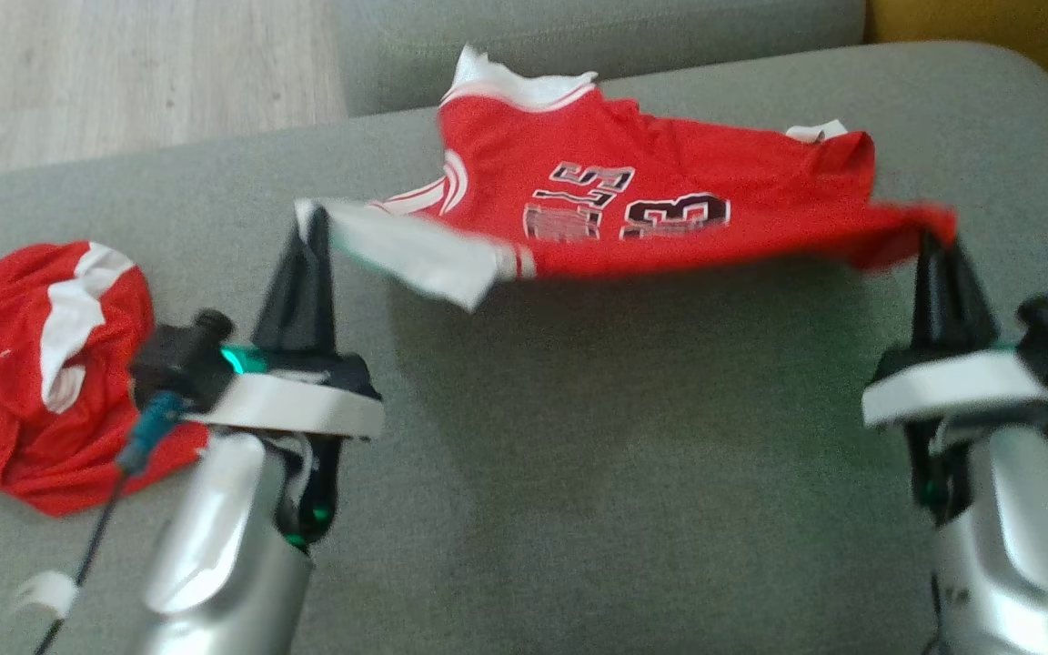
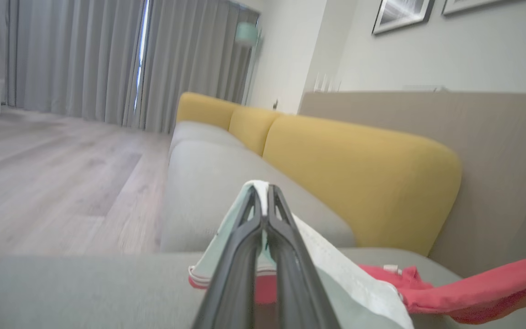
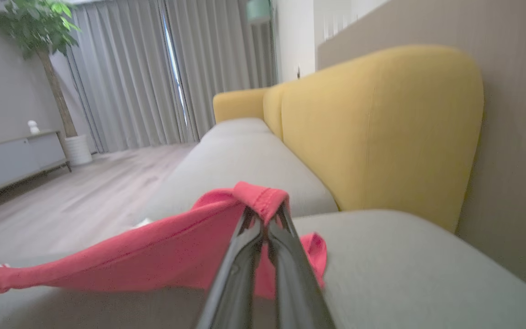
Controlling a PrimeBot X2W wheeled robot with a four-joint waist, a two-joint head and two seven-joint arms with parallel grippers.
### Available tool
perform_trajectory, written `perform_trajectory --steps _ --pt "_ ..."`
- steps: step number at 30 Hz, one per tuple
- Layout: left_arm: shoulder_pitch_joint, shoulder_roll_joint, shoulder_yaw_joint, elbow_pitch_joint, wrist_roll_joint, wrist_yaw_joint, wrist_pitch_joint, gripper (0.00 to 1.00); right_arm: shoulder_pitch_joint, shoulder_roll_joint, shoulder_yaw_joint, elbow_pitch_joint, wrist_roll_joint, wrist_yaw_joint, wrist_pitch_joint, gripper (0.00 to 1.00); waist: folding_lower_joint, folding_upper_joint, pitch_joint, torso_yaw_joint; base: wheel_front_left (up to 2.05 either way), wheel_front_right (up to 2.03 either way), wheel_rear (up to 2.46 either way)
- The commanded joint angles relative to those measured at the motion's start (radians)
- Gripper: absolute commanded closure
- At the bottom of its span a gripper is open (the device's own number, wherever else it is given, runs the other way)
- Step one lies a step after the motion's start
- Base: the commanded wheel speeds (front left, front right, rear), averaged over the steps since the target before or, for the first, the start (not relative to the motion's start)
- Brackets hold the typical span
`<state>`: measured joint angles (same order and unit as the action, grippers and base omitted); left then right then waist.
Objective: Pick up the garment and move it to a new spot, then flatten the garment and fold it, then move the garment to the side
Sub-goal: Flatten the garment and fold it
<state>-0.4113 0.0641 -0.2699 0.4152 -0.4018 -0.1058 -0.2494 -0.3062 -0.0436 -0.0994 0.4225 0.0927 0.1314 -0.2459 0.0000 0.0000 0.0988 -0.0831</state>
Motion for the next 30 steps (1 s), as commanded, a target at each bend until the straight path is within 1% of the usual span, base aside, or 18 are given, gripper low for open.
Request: perform_trajectory --steps 1,7,12,15,18,23,27,30 --pt "-0.025 0.031 0.057 -0.100 -0.010 -0.004 -0.012 1.00 -0.067 -0.012 0.030 -0.075 -0.003 -0.001 0.008 1.00 0.0000 0.0000 -0.022 0.002 0.00 0.00 0.00" --pt "-0.016 0.041 0.124 -0.340 -0.035 0.013 -0.012 1.00 -0.132 -0.061 0.069 -0.215 0.018 -0.001 0.071 1.00 0.0000 0.0000 -0.073 0.003 0.00 0.00 0.00" --pt "-0.001 0.052 0.149 -0.535 -0.050 0.041 0.018 1.00 -0.129 -0.097 0.092 -0.345 0.048 -0.001 0.146 1.00 0.0000 0.0000 -0.108 0.004 0.00 0.00 0.00" --pt "0.013 0.062 0.154 -0.654 -0.056 0.059 0.063 1.00 -0.102 -0.114 0.100 -0.439 0.066 -0.001 0.204 1.00 0.0000 0.0000 -0.122 0.005 0.00 0.00 0.00" --pt "0.028 0.082 0.157 -0.778 -0.049 0.077 0.115 1.00 -0.064 -0.115 0.096 -0.551 0.082 -0.001 0.274 1.00 0.0000 0.0000 -0.132 0.003 0.00 0.00 0.00" --pt "0.048 0.101 0.173 -0.969 -0.062 0.123 0.224 1.00 0.009 -0.093 0.069 -0.735 0.105 -0.001 0.399 1.00 0.0000 0.0000 -0.135 0.002 0.00 0.00 0.00" --pt "0.028 0.110 0.185 -1.060 -0.083 0.156 0.312 1.00 0.046 -0.068 0.055 -0.846 0.105 -0.001 0.488 1.00 0.0000 0.0000 -0.119 0.002 0.00 0.00 0.00" --pt "-0.014 0.128 0.188 -1.030 -0.093 0.162 0.367 1.00 0.031 -0.065 0.057 -0.863 0.104 -0.001 0.531 1.00 0.0000 0.0000 -0.093 0.004 0.00 0.00 0.00"
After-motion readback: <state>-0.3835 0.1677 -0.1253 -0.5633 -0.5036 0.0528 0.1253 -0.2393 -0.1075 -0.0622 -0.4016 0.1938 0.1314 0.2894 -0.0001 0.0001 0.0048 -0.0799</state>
